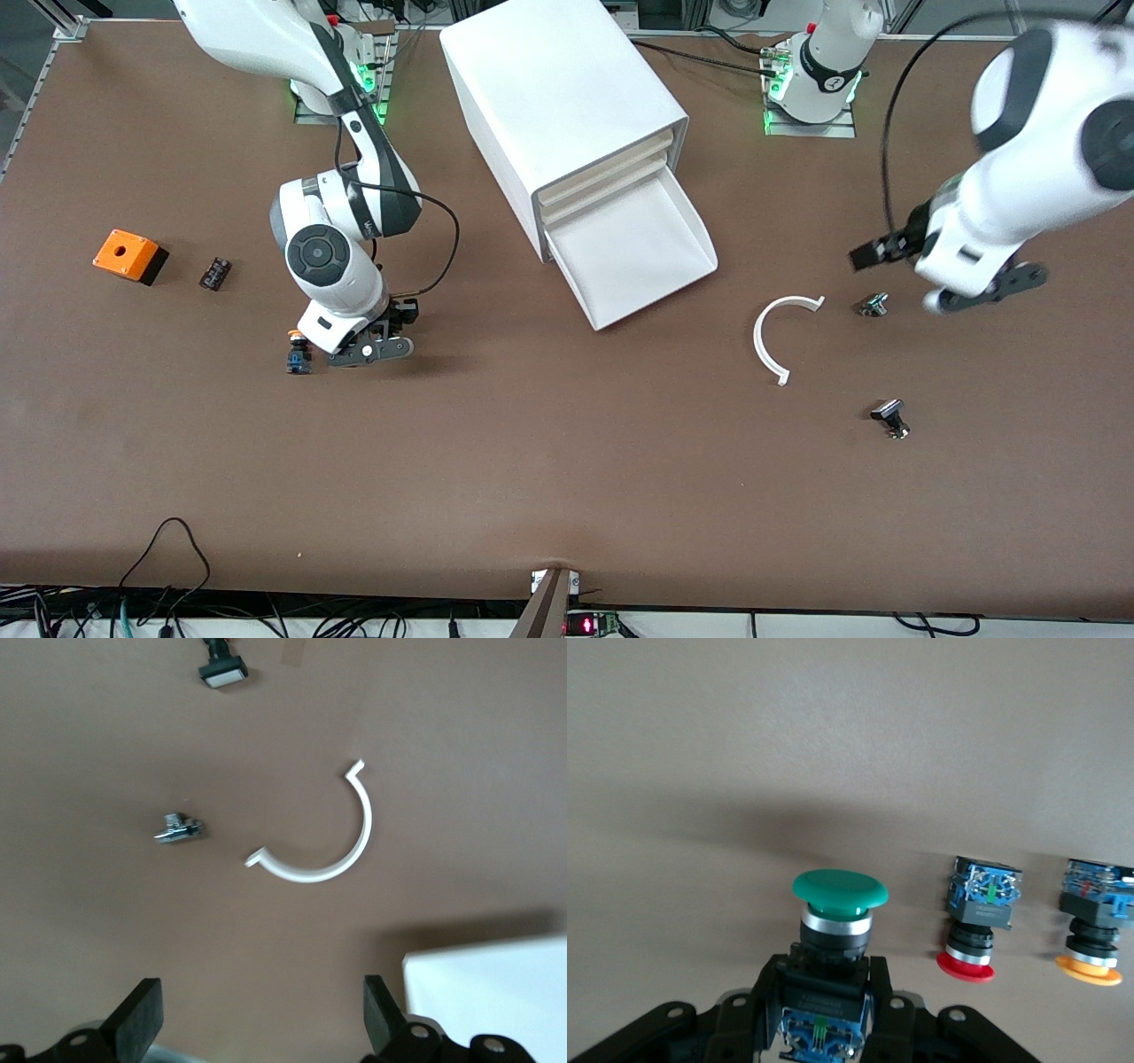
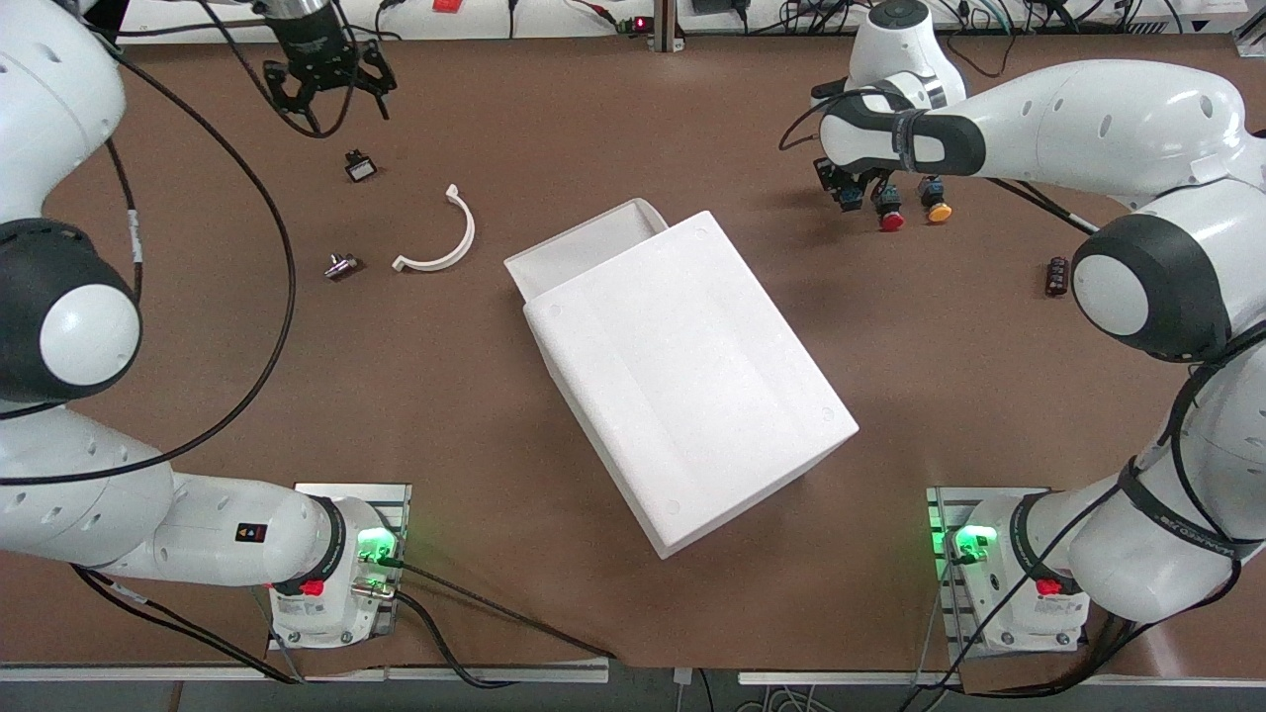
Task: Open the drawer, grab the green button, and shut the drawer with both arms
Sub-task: 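Release the green button with the right gripper while the left gripper reaches the drawer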
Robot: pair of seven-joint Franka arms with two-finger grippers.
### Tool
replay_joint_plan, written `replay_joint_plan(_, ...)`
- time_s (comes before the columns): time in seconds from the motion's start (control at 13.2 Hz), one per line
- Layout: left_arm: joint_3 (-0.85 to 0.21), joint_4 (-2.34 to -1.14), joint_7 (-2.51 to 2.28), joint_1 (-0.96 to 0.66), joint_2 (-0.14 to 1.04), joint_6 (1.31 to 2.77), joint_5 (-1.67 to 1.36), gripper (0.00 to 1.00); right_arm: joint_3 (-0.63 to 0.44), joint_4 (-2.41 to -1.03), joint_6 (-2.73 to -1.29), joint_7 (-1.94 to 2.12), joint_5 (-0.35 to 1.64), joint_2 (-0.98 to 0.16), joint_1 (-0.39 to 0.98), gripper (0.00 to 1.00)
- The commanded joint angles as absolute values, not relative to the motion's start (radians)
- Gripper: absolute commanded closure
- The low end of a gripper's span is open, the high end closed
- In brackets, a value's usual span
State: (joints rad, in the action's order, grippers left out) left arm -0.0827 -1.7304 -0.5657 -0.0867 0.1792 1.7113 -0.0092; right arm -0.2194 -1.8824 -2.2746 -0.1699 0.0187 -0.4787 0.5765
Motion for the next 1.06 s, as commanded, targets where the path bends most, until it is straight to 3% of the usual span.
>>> replay_joint_plan(0.0, -0.092, -1.703, -0.836, -0.159, 0.313, 1.797, -0.006, 0.01, -0.219, -1.956, -2.376, -0.149, 0.034, -0.474, 0.561, 1.00)
replay_joint_plan(0.15, -0.094, -1.701, -0.899, -0.167, 0.388, 1.892, -0.008, 0.01, -0.218, -1.956, -2.408, -0.155, 0.034, -0.506, 0.552, 1.00)
replay_joint_plan(0.3, -0.094, -1.697, -0.896, -0.173, 0.455, 1.963, -0.017, 0.01, -0.218, -1.953, -2.447, -0.161, 0.034, -0.534, 0.552, 0.80)
replay_joint_plan(0.38, -0.095, -1.695, -0.910, -0.198, 0.487, 1.991, -0.020, 0.01, -0.218, -1.950, -2.450, -0.161, 0.034, -0.537, 0.551, 0.66)
replay_joint_plan(0.53, -0.094, -1.695, -0.910, -0.227, 0.509, 2.013, -0.018, 0.01, -0.218, -1.947, -2.447, -0.163, 0.034, -0.531, 0.552, 0.14)
replay_joint_plan(0.61, -0.094, -1.698, -0.910, -0.245, 0.528, 2.013, -0.018, 0.01, -0.218, -1.945, -2.444, -0.163, 0.034, -0.528, 0.551, 0.00)
replay_joint_plan(0.83, -0.094, -1.701, -0.913, -0.281, 0.555, 2.013, -0.020, 0.01, -0.218, -1.942, -2.425, -0.156, 0.034, -0.483, 0.552, 0.00)
replay_joint_plan(0.99, -0.094, -1.707, -0.913, -0.308, 0.577, 2.017, -0.020, 0.01, -0.222, -1.927, -2.340, -0.150, 0.034, -0.425, 0.549, 0.00)
